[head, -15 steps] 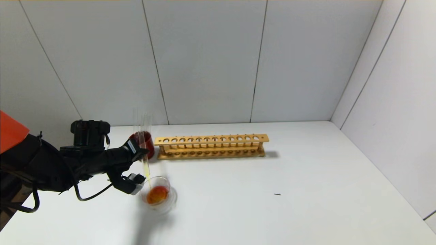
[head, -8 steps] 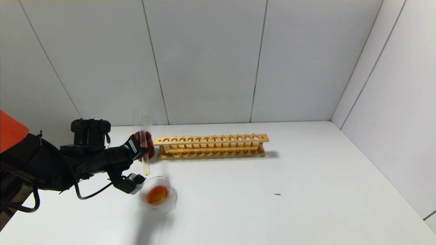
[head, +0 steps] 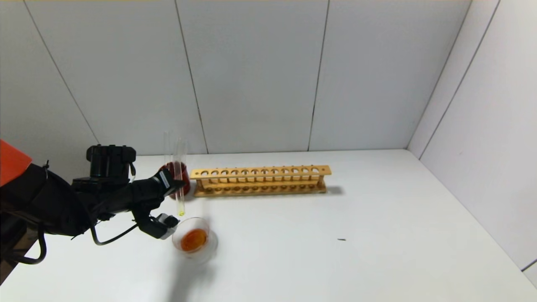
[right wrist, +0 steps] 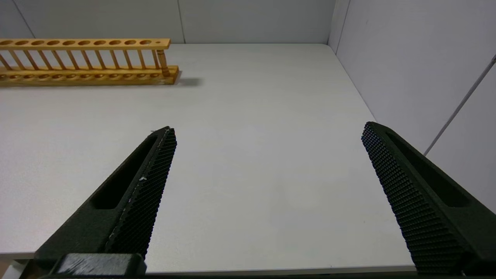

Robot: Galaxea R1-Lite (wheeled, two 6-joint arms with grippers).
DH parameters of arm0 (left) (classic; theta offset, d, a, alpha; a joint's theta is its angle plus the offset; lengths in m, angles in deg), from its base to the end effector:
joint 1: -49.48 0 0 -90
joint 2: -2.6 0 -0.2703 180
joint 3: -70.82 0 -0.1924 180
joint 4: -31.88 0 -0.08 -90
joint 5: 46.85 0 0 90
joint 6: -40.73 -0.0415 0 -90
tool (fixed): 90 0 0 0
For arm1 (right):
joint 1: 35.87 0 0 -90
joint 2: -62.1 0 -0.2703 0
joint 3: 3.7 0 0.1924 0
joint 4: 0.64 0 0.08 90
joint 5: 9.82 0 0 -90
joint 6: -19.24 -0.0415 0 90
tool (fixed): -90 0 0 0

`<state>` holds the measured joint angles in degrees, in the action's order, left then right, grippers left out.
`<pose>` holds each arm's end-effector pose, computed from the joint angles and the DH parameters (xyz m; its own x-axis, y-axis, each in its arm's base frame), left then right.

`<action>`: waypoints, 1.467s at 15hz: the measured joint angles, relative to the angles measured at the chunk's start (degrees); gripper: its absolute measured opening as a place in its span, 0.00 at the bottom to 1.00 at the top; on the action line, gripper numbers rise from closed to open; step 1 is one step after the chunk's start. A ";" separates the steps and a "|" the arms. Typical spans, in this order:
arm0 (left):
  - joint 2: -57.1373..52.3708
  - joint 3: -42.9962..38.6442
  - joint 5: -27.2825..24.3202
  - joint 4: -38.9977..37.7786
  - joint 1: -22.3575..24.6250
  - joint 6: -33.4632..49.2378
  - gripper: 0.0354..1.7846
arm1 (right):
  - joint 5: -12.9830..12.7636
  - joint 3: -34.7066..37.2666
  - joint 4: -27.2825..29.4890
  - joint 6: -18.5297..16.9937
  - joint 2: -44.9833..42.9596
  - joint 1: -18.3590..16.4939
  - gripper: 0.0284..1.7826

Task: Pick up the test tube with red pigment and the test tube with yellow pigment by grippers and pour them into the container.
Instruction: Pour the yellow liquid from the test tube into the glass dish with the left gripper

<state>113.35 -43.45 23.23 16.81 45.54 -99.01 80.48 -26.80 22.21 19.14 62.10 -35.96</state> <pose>0.3331 -0.0371 0.0573 0.7893 -0.3959 -0.4694 0.0478 -0.7225 0.6898 0.0282 0.0002 0.0760 1.0000 0.0037 0.0044 -0.0037 1.0000 0.0017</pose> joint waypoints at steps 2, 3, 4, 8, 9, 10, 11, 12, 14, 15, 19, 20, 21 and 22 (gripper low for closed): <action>-0.56 -0.38 -0.06 0.13 -0.16 -1.22 0.15 | 0.00 0.00 0.00 0.00 0.00 0.00 0.98; -0.83 -0.51 -0.06 0.09 -0.24 -1.88 0.15 | 0.02 0.00 0.00 0.00 0.00 0.00 0.98; -1.13 -0.62 -0.09 0.05 -0.24 -2.93 0.15 | 0.02 0.00 0.00 0.00 0.00 0.00 0.98; -2.15 -1.38 -0.13 -0.11 -0.30 -4.63 0.15 | 0.02 0.00 0.00 0.00 0.00 0.00 0.98; -2.43 -1.76 -0.13 -0.09 -0.30 -4.69 0.15 | 0.00 0.00 0.00 0.00 0.00 0.00 0.98; -2.73 -2.01 -0.09 -0.13 -0.46 -5.00 0.15 | 0.00 0.00 0.00 0.00 0.00 0.00 0.98; -2.97 -2.17 -0.11 -0.13 -0.69 -5.57 0.15 | 0.02 0.00 0.00 0.00 0.00 0.00 0.98; -3.17 -2.21 -0.20 -0.09 -0.91 -5.77 0.15 | 0.02 0.00 0.02 0.02 0.00 0.00 0.98; -3.94 -2.65 -0.33 -0.04 -1.33 -6.88 0.15 | 0.02 0.00 0.02 0.00 0.00 0.00 0.98; -4.35 -2.76 -0.39 -0.04 -1.49 -8.67 0.15 | 0.00 0.00 0.00 0.02 0.00 0.00 0.98; -5.22 -3.17 -0.44 0.16 -1.66 -10.67 0.15 | 0.02 0.00 0.00 0.00 0.00 0.00 0.98; -5.30 -3.22 -0.41 0.17 -1.68 -11.56 0.15 | 0.02 0.00 0.00 0.00 0.00 0.00 0.98; -5.33 -3.24 -0.37 0.17 -1.73 -12.30 0.15 | 0.00 0.00 0.00 0.00 0.00 0.00 0.98; -5.33 -3.27 -0.30 0.17 -1.79 -12.74 0.15 | 0.02 0.00 0.00 0.00 0.00 0.00 0.98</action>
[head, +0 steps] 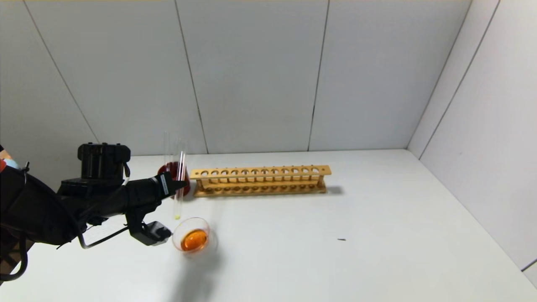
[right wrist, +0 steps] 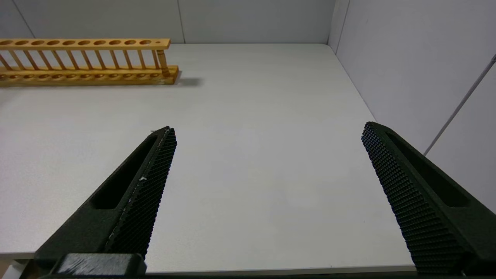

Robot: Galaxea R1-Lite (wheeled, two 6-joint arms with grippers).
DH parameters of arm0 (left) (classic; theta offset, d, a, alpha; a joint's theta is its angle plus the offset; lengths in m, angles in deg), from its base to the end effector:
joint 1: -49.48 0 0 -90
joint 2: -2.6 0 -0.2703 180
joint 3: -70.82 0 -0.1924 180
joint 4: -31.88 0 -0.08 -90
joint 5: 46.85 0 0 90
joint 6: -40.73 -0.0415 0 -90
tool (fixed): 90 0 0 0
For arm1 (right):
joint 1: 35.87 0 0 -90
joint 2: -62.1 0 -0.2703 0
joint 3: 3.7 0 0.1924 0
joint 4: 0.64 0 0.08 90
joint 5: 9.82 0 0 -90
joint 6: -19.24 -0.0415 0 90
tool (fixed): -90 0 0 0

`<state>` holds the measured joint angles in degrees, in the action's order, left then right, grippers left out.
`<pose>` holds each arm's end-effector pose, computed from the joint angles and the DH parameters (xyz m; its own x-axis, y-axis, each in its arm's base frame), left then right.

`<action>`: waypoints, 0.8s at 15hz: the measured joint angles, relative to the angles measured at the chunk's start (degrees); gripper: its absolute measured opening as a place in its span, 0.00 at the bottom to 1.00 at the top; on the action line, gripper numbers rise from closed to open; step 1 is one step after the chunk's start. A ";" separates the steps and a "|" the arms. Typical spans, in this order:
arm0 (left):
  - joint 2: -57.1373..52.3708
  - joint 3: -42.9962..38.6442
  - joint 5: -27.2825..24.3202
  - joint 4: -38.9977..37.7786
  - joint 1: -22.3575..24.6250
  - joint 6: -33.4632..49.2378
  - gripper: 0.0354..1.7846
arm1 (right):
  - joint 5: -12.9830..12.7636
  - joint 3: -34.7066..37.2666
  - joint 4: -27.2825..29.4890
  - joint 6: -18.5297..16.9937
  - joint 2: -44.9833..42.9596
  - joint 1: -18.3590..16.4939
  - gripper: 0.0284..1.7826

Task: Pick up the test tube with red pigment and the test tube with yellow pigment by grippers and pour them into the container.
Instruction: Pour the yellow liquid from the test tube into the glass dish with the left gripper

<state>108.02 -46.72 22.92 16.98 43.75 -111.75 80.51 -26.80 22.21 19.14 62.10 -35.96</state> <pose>0.3146 -0.0460 0.0735 0.7894 -0.4267 -0.4414 -0.1361 -0.8227 0.5520 0.0282 0.0002 0.0760 1.0000 0.0042 0.0044 -0.0042 1.0000 0.0017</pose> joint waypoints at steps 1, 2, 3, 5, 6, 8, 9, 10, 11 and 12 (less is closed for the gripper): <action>-0.02 -0.04 0.00 0.00 -0.02 -0.13 0.15 | 0.00 0.00 0.00 0.02 0.00 0.00 0.98; -0.09 -0.06 0.05 -0.01 -0.07 -0.67 0.15 | 0.00 0.00 0.00 0.00 0.00 0.00 0.98; -0.20 -0.06 0.09 -0.10 -0.20 -1.49 0.15 | 0.00 0.00 0.02 0.00 0.00 0.00 0.98; -0.46 -0.09 0.20 -0.37 -0.28 -2.27 0.15 | -0.02 0.00 0.00 -0.01 0.00 0.00 0.98; -0.72 -0.01 0.24 -0.39 -0.33 -3.04 0.15 | 0.00 0.00 0.00 0.00 0.00 0.00 0.98; -1.21 -0.01 0.30 -0.37 -0.33 -3.74 0.15 | 0.00 0.00 0.00 0.00 0.00 0.00 0.98; -1.46 -0.09 0.28 -0.37 -0.33 -4.08 0.15 | 0.00 0.00 0.00 0.00 0.00 0.00 0.98; -1.67 -0.10 0.28 -0.34 -0.33 -4.28 0.15 | -0.02 0.00 0.00 0.00 0.00 0.00 0.98; -1.79 -0.17 0.28 -0.37 -0.33 -4.30 0.15 | -0.02 0.00 0.02 0.00 0.00 0.00 0.98; -1.90 -0.39 0.33 -0.34 -0.33 -4.33 0.15 | -0.02 0.00 0.00 0.02 0.00 0.00 0.98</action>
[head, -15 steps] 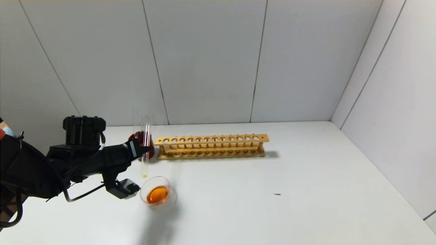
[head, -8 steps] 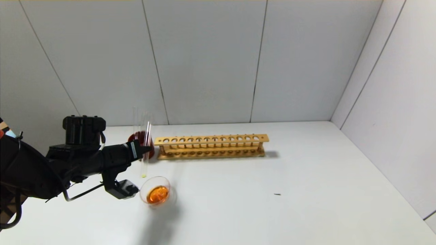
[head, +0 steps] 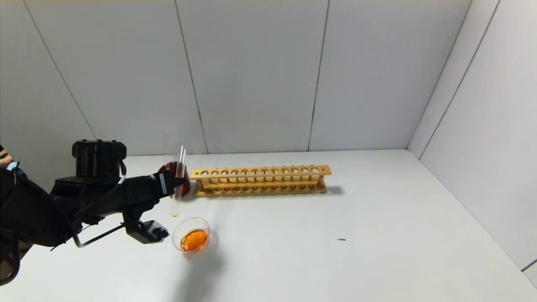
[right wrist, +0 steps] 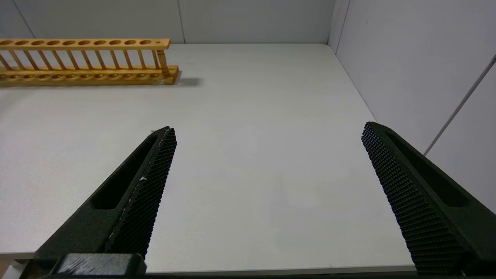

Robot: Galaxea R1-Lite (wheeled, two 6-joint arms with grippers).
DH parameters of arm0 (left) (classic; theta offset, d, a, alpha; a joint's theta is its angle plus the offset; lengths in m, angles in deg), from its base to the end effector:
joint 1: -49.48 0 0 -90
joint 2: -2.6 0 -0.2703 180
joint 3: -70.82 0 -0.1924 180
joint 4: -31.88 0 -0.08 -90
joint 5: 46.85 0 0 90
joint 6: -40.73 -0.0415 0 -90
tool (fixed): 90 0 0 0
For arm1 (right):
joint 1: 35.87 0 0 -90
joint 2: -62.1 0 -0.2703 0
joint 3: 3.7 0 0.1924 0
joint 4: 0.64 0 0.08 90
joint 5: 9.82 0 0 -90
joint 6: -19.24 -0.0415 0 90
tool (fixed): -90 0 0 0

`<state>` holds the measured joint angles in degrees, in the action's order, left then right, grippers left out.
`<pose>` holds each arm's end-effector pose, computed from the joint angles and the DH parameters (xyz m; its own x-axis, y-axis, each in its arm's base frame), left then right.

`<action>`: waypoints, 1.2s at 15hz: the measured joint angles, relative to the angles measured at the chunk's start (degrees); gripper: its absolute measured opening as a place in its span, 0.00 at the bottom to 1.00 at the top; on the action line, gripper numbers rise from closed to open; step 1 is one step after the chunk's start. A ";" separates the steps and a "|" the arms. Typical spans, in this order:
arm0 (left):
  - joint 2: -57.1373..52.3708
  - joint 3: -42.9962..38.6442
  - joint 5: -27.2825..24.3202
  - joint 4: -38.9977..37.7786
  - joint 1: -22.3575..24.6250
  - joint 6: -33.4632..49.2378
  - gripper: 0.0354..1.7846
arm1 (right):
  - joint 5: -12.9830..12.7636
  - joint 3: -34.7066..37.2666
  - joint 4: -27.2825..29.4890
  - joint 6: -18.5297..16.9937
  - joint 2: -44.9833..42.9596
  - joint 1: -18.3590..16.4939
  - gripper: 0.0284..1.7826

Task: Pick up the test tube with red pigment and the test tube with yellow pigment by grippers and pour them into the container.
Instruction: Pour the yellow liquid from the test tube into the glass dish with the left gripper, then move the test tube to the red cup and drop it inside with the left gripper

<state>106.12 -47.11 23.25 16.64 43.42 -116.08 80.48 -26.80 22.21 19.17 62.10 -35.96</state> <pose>0.3109 -0.0472 0.0829 0.8030 -0.4275 -0.4153 -0.1974 -0.8482 0.4915 0.0282 0.0002 0.0760 1.0000 0.0037 0.0044 -0.0037 1.0000 0.0012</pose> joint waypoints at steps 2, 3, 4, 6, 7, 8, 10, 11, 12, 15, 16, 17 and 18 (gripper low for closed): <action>-0.27 -1.11 0.00 -0.09 0.00 0.77 0.15 | 0.00 0.00 0.02 -0.02 0.00 0.00 0.98; -0.68 -1.79 -0.02 -0.11 0.00 2.04 0.15 | 0.02 0.00 0.00 -0.02 0.00 0.00 0.98; -1.35 -2.54 0.00 -0.13 0.02 4.60 0.15 | 0.00 0.00 0.02 0.00 0.00 0.00 0.98; -3.80 -4.04 0.48 0.06 0.06 13.47 0.15 | 0.02 0.00 0.00 -0.02 0.00 0.00 0.98; -5.60 -4.83 1.02 0.15 0.06 19.08 0.15 | 0.00 0.00 0.00 -0.02 0.00 0.00 0.98; -7.79 -5.92 1.74 0.22 0.06 25.31 0.15 | 0.00 0.00 0.02 -0.02 0.00 0.00 0.98; -12.92 -7.78 4.74 0.34 -0.30 40.22 0.15 | 0.02 0.00 0.02 -0.02 0.00 0.00 0.98; -15.32 -8.22 6.91 0.37 -0.94 47.96 0.15 | 0.02 0.00 0.02 -0.02 0.00 0.00 0.98; -17.51 -8.36 9.67 0.37 -2.07 56.59 0.15 | 0.02 0.00 0.02 -0.02 0.00 0.00 0.98; -22.04 -5.57 19.48 0.52 -6.56 82.73 0.15 | 0.00 0.00 0.02 -0.02 0.00 0.00 0.98; -22.77 -3.84 22.48 0.55 -7.52 91.41 0.15 | 0.00 0.00 0.00 -0.02 0.00 0.00 0.98; -23.20 -2.12 24.64 0.88 -8.13 100.02 0.15 | 0.00 0.00 0.00 -0.02 0.00 0.00 0.98; -23.41 -0.33 25.80 2.01 -8.59 109.15 0.15 | 0.02 0.00 0.00 0.00 0.00 0.00 0.98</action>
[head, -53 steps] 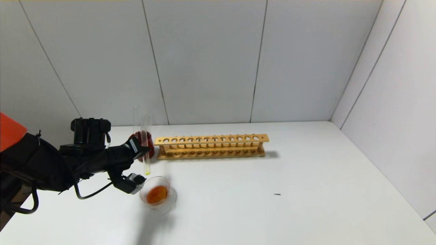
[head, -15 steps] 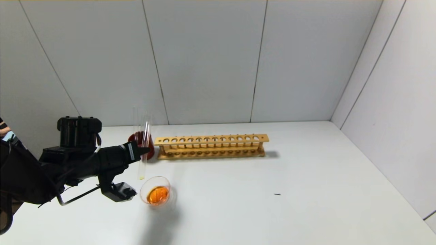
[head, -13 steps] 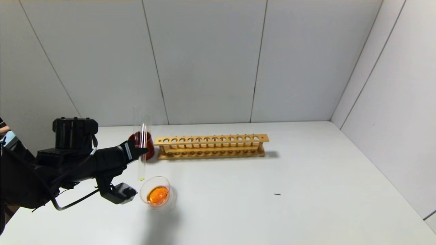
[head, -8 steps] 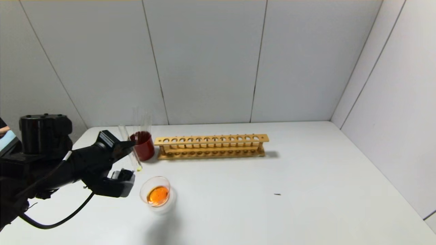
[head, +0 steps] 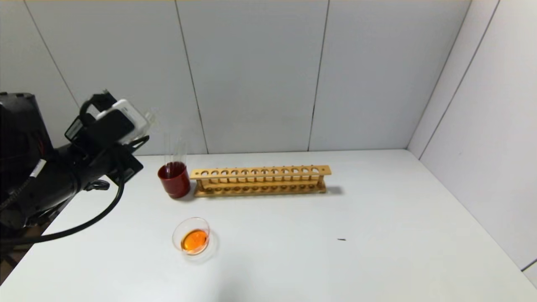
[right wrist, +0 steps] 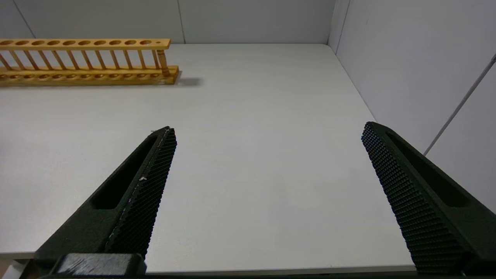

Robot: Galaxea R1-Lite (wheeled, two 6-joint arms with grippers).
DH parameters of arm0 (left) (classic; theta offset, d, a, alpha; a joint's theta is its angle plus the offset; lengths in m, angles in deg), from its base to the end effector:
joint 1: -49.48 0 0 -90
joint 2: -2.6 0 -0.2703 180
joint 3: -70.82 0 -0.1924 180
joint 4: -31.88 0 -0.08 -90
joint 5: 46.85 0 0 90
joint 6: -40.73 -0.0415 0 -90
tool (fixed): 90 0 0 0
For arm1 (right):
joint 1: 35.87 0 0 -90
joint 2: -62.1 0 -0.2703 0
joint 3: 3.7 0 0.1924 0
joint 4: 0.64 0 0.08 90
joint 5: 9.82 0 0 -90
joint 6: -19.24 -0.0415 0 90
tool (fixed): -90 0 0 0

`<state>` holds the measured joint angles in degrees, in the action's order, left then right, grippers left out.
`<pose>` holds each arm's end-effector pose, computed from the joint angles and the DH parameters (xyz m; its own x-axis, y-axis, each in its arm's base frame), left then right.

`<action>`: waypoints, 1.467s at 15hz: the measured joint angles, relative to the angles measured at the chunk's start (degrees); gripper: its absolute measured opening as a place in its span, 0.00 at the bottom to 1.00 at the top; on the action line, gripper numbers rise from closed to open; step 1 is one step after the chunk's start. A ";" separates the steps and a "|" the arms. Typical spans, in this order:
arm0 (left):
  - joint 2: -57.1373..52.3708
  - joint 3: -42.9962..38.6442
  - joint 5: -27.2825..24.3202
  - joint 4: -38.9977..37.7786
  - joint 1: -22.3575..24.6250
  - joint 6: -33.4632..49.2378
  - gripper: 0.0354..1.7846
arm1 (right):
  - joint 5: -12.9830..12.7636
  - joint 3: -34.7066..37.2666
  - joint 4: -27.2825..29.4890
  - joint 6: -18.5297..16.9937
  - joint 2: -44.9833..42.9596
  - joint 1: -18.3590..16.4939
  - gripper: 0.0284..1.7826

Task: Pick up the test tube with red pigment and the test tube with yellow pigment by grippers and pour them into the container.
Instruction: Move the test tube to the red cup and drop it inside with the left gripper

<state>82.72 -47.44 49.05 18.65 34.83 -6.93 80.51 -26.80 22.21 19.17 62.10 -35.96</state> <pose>0.2497 -0.0609 0.1947 0.9845 -0.1511 -0.0893 0.1669 0.6488 0.7424 0.0282 0.0002 0.0760 1.0000 0.0042 0.0044 -0.0042 1.0000 0.0012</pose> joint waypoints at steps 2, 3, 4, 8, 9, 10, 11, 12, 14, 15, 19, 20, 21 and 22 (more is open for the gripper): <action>-0.07 3.28 0.49 4.74 -0.37 16.87 0.15 | 0.00 0.00 0.00 -0.02 0.00 0.00 0.98; 0.20 4.57 0.16 7.23 -0.23 24.97 0.15 | -0.02 0.00 0.02 0.00 0.00 0.00 0.98; 0.87 5.53 -0.72 8.19 0.62 31.54 0.15 | -0.02 0.00 0.02 -0.02 0.00 0.00 0.98; 5.79 7.19 -6.34 3.97 6.12 41.73 0.15 | 0.00 0.00 0.00 -0.02 0.00 0.00 0.98; 7.70 7.39 -6.80 1.88 7.52 41.76 0.15 | 0.00 0.00 0.02 -0.02 0.00 0.00 0.98; 9.46 7.57 -7.11 -0.27 8.57 41.79 0.15 | 0.00 0.00 0.00 -0.02 0.00 0.00 0.98; 11.45 7.74 -7.28 -2.76 9.53 41.76 0.15 | -0.02 0.00 0.02 -0.02 0.00 0.00 0.98; 13.59 7.91 -7.38 -5.25 10.19 41.75 0.15 | -0.02 0.00 0.02 -0.02 0.00 0.00 0.98; 17.40 8.33 -7.44 -8.27 10.78 41.75 0.15 | 0.00 0.00 0.02 -0.02 0.00 0.00 0.98; 19.05 8.62 -7.46 -9.01 10.93 41.81 0.15 | 0.00 0.00 0.00 -0.02 0.00 0.00 0.98; 23.52 8.95 -7.30 -9.97 11.04 43.06 0.15 | -0.02 0.00 0.00 -0.02 0.00 0.00 0.98; 24.41 8.95 -7.17 -10.80 11.07 43.28 0.15 | 0.00 0.00 0.02 -0.02 0.00 0.00 0.98; 25.50 8.79 -7.00 -12.37 11.07 43.47 0.15 | 0.00 0.00 0.02 -0.02 0.00 0.00 0.98; 26.44 8.51 -6.89 -13.99 11.07 43.52 0.15 | 0.00 0.00 0.00 -0.02 0.00 0.00 0.98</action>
<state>109.16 -38.93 42.16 4.66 45.90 36.60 80.51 -26.80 22.21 19.14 62.10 -35.96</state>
